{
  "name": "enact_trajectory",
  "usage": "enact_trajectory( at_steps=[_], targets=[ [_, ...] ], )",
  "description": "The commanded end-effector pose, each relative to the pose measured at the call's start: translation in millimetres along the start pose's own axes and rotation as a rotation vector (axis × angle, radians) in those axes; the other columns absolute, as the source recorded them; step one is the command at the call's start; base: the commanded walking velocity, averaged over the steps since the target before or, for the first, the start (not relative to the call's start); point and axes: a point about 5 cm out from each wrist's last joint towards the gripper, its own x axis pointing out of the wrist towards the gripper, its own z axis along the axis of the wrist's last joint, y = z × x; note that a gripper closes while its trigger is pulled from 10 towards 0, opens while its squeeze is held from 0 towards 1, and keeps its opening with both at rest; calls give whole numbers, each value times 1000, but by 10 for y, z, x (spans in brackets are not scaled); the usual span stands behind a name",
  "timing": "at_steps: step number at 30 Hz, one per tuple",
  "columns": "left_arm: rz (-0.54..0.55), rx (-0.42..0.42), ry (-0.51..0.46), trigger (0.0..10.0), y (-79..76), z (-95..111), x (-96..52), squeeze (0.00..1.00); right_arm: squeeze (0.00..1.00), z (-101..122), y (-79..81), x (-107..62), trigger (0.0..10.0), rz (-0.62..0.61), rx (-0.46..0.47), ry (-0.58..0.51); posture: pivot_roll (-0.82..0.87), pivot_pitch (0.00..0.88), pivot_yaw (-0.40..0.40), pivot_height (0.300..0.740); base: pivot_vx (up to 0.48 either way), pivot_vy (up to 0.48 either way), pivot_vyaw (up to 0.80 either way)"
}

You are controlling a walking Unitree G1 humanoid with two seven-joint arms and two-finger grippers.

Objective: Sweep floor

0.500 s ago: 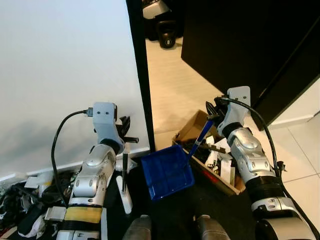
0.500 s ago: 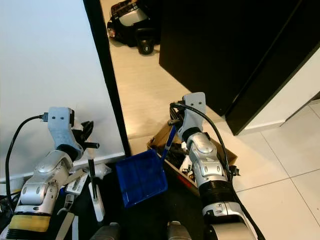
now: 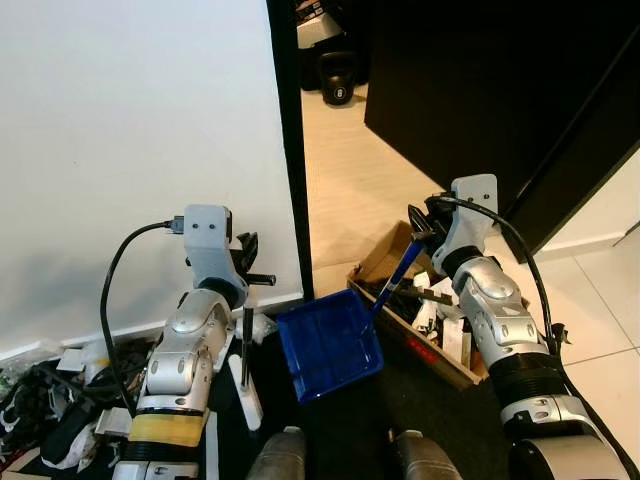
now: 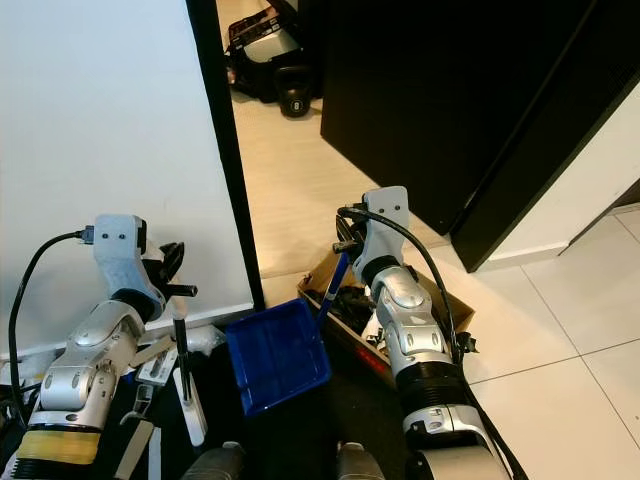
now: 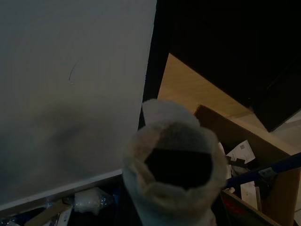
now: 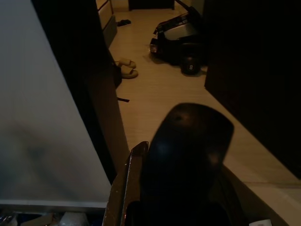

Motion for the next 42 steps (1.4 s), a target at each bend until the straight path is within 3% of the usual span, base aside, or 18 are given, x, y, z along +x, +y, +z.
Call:
enact_trajectory(
  at_steps=[1,23,42],
  targets=[
    [9,5,0,10000,-4,-13,-13,0,0,3,-5,-11,10000,0,12,-14,155,157,30,740,0,0,0],
    [17,-6,11,10000,11,-38,-20,0,0,23,41,-12,10000,29,25,-34,154,154,25,740,0,0,0],
    [28,-18,18,10000,23,-51,-23,0,0,21,52,-11,10000,42,24,-34,153,158,25,740,0,442,0]
  ],
)
